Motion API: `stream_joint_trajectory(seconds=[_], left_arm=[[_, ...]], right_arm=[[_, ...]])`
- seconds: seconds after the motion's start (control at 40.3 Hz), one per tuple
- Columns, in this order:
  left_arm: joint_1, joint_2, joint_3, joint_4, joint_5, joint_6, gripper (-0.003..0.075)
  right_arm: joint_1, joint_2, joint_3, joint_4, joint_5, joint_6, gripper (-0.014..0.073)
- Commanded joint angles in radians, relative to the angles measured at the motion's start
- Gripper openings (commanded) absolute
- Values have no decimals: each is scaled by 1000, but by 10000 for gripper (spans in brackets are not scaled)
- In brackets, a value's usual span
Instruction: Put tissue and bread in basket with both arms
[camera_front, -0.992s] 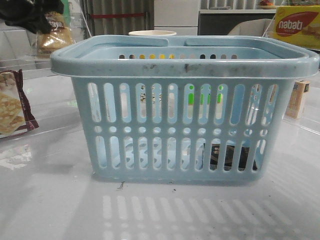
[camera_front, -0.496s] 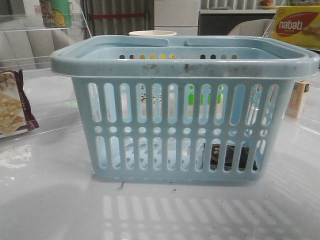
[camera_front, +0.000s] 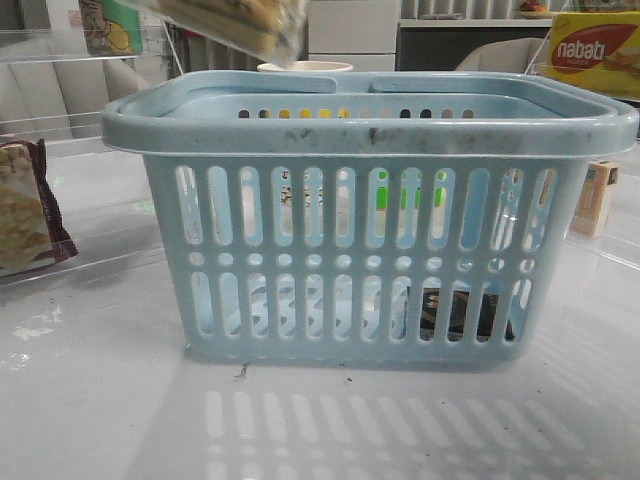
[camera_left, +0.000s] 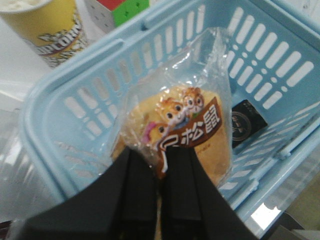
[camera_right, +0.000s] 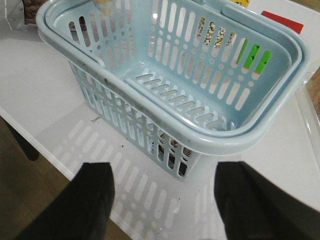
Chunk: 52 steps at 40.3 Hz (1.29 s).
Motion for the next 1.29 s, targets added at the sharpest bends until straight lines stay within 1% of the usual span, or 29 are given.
stream_joint_trajectory(seconds=[0.0,0.074,0.124,0.174,0.248,0.273,0.347,0.397,0.446,0.57,0.694,0.893,1.264], left_arm=[[-45,23,-28,-16,-92,2,90],[-68,73,-28,-16,-112,2,93],[-77,99,-28,-16,-133,2,113],[-84,128,-28,-14,-165,2,164],[-84,156,-28,-14,-205,2,279],[-84,161,-28,-14,-221,2,331],[-84,168,-28,-14,-245,-2,454],[-84,168,-28,-14,-247,-2,494],[-84,158,-28,-14,-232,-2,499],[-84,108,-28,-16,-138,-2,476],[-84,21,7,-55,-124,-4,453],[-84,-193,188,-74,-167,-4,452],[-84,-591,551,-74,-173,-21,452]], right_arm=[[0,-2,-27,-4,-75,-11,539],[0,-2,-27,-4,-75,-11,539],[0,-2,-27,-4,-75,-11,539],[0,-2,-27,-4,-75,-11,539],[0,-2,-27,-4,-75,-11,539],[0,-2,-27,-4,-75,-11,539],[0,-2,-27,-4,-75,-11,539],[0,-2,-27,-4,-75,-11,539],[0,-2,-27,-4,-75,-11,539],[0,-2,-27,-4,-75,-11,539],[0,-2,-27,-4,-75,-11,539],[0,-2,-27,-4,-75,-11,539],[0,-2,-27,-4,-75,-11,539]])
